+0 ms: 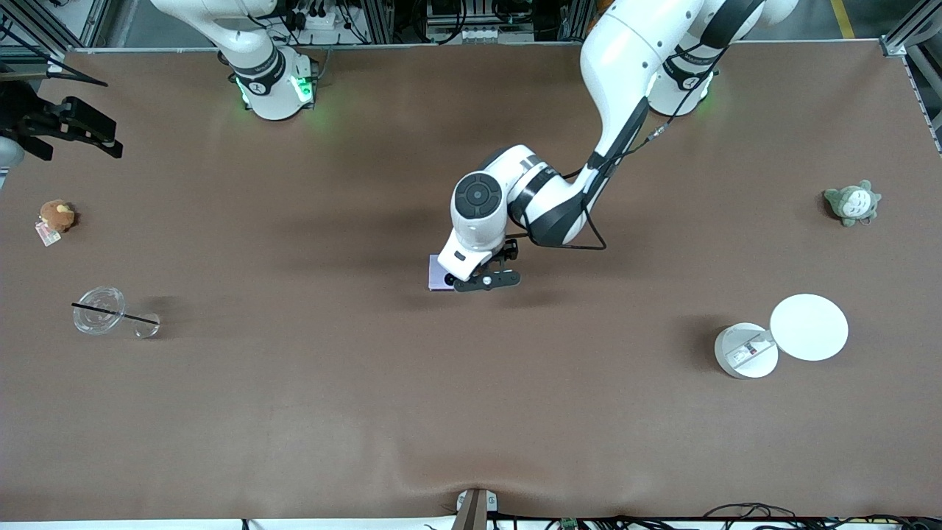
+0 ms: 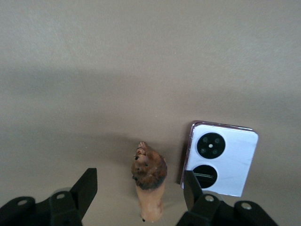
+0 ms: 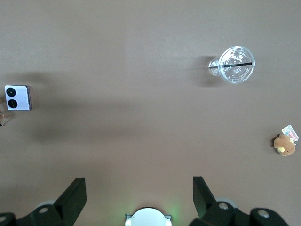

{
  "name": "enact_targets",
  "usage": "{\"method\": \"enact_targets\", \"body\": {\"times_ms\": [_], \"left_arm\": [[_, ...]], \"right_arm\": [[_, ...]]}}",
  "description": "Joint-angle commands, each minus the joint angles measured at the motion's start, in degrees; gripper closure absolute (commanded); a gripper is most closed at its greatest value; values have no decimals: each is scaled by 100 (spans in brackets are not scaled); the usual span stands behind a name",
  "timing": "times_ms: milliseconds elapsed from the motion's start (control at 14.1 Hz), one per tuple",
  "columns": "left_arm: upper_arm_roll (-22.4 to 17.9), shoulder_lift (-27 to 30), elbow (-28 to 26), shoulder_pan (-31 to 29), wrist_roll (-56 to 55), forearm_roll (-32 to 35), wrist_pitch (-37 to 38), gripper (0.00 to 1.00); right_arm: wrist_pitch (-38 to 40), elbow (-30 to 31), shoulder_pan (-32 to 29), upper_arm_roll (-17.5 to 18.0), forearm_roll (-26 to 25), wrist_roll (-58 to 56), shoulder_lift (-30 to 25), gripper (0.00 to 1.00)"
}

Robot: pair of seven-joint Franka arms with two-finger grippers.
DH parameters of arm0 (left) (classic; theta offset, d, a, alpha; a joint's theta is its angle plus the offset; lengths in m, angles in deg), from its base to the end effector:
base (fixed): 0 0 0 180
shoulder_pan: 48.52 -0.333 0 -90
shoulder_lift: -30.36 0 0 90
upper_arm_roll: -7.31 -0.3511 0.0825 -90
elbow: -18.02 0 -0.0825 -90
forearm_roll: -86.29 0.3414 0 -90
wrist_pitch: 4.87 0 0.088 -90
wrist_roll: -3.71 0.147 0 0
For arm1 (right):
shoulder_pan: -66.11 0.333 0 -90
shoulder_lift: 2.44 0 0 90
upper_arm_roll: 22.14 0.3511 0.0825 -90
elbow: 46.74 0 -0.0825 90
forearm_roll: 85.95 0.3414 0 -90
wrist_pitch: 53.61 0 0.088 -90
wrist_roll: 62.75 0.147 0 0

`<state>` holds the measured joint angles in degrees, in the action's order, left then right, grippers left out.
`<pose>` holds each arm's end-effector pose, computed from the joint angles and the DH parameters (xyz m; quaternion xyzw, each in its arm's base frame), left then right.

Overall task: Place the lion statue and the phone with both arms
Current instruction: 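Grasp and lift the lion with the left gripper while the right gripper reaches out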

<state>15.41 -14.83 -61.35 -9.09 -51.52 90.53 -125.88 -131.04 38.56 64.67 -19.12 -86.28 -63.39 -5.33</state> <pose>0.5020 -0.5084 0.2476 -0.9972 -0.0664 0.0321 0.0090 0.4670 0.0128 0.6606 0.9989 0.0188 -0.0434 0.0045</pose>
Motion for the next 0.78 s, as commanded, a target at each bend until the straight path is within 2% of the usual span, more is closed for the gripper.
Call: {"method": "enact_targets", "body": {"times_ms": [0, 213, 285, 427, 498, 640, 711], "left_arm": [[-62, -192, 159, 118, -217, 138, -133, 18], [-62, -253, 150, 135, -322, 138, -221, 24], [-62, -271, 150, 170, -339, 138, -221, 31], [-62, -280, 141, 188, -348, 138, -221, 48], [-62, -271, 141, 188, -348, 130, -221, 62], [-54, -263, 150, 171, -322, 130, -213, 96], [-62, -228, 150, 153, -287, 147, -213, 100]], "right_arm": [[-9, 22, 3, 75, 112, -68, 7, 0], [18, 4, 30, 75, 112, -76, 95, 0], [27, 4, 39, 75, 112, -85, 130, 0], [44, -4, 39, 75, 112, -85, 297, 0], [36, -13, 21, 75, 112, -85, 411, 0], [44, -22, 38, 75, 103, -94, 561, 0], [53, -22, 56, 75, 112, -103, 579, 0]]}}
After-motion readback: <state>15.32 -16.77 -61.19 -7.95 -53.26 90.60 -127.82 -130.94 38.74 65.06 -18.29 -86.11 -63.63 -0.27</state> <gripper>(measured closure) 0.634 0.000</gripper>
